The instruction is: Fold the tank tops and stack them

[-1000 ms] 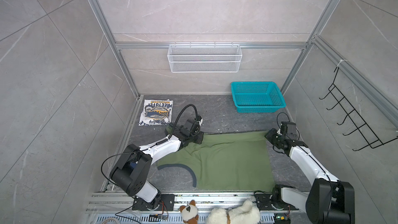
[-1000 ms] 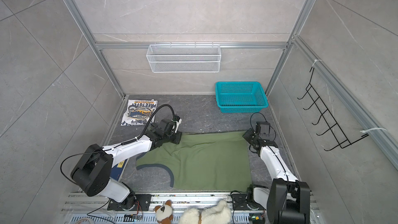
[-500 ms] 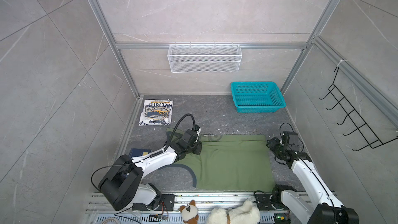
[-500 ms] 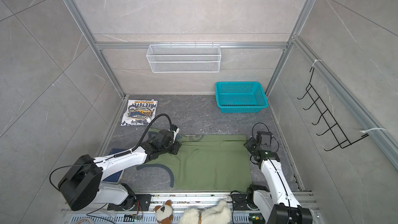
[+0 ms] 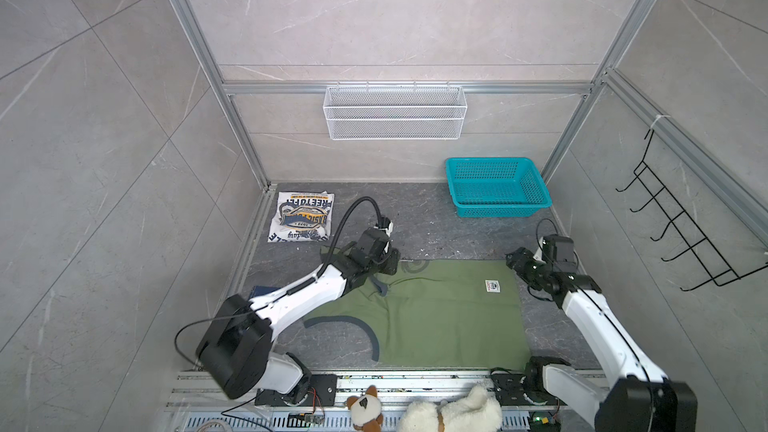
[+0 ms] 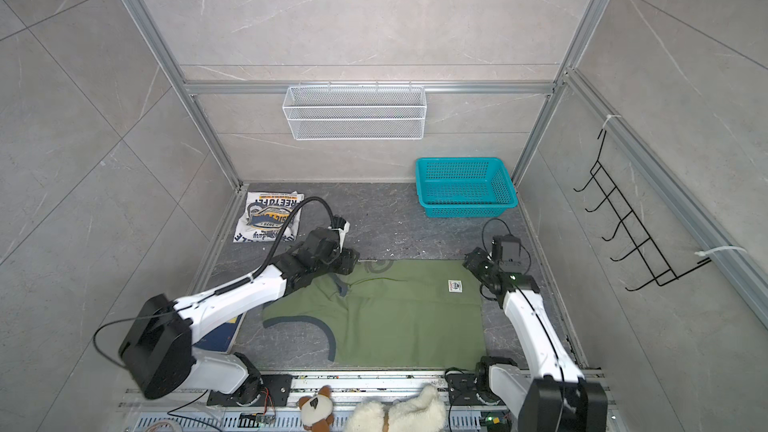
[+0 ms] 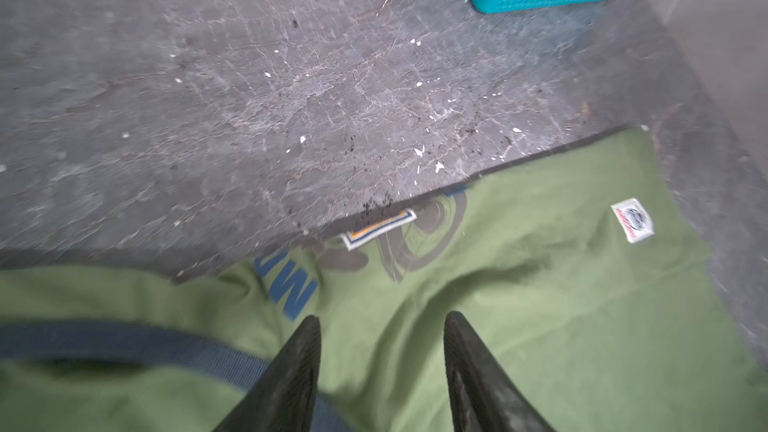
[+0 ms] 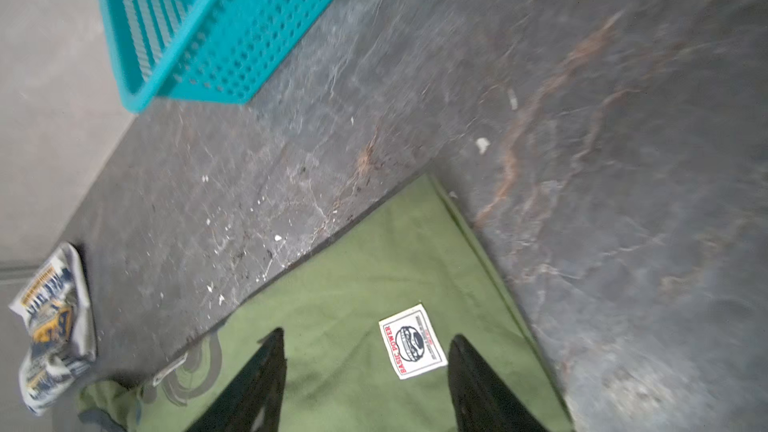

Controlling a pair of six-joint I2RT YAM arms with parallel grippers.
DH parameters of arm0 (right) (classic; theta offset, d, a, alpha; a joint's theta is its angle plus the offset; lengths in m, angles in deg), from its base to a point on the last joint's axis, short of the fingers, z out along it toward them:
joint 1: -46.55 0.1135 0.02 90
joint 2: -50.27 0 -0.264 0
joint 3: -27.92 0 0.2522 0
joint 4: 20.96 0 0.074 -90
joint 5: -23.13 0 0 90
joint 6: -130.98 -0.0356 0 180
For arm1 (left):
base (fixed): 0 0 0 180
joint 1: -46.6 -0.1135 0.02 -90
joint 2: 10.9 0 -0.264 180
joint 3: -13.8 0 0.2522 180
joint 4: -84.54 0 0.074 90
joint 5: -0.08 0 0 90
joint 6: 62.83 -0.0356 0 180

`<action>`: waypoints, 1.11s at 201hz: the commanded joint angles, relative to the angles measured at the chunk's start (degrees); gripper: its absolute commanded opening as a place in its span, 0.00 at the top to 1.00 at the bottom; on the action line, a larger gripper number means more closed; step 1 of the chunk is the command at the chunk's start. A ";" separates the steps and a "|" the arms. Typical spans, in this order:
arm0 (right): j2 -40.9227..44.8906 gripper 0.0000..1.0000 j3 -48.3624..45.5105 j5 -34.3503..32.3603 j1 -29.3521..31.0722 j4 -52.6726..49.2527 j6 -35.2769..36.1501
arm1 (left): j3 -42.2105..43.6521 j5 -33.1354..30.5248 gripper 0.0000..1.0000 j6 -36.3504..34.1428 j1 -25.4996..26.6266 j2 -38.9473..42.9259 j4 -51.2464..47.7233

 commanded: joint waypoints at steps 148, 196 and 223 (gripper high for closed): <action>-30.67 0.43 7.52 -1.92 -7.43 4.81 -5.84 | -8.73 5.74 0.41 12.43 -0.54 -24.57 1.40; -29.88 0.42 12.86 -6.29 -9.80 1.55 -3.72 | -11.32 4.04 0.26 10.28 -4.47 -17.00 -3.49; -27.01 0.42 13.18 -4.10 -8.60 2.80 -1.85 | -9.22 4.98 0.27 9.62 -13.38 -13.13 -4.52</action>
